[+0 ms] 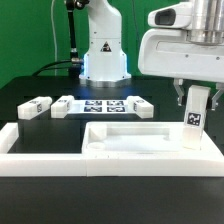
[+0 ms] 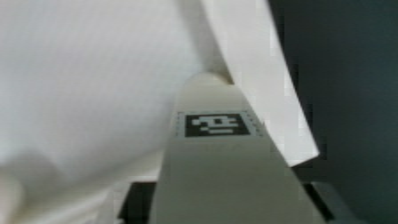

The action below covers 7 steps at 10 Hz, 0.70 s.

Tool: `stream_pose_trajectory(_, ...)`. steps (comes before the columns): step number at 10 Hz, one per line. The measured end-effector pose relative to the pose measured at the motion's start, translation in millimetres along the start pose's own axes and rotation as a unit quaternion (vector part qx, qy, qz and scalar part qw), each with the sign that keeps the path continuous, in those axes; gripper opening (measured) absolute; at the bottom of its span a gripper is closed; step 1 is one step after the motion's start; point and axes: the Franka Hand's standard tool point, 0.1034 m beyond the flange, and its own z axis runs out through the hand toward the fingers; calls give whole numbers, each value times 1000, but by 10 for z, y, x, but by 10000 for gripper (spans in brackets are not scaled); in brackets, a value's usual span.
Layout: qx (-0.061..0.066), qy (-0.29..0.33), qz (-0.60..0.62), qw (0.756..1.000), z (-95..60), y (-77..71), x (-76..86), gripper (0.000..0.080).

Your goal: Assemble desk

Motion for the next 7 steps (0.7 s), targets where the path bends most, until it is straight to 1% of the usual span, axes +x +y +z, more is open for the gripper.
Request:
stream_pose_trajectory(1, 9, -10, 43, 999, 2, 24, 37, 290)
stream_pose_trajectory(2, 8, -9, 53, 999, 2, 1, 9, 290)
stream_pose_trajectory(4, 8, -10, 127, 992, 2, 0, 8, 290)
stream_pose_trajectory(5, 8, -10, 162, 987, 1, 0, 9, 290)
stream_pose_trajectory(6, 11, -10, 204, 979, 7, -1, 12, 290)
stream_pose_trajectory(7, 26, -7, 300, 954, 16, 21, 24, 290)
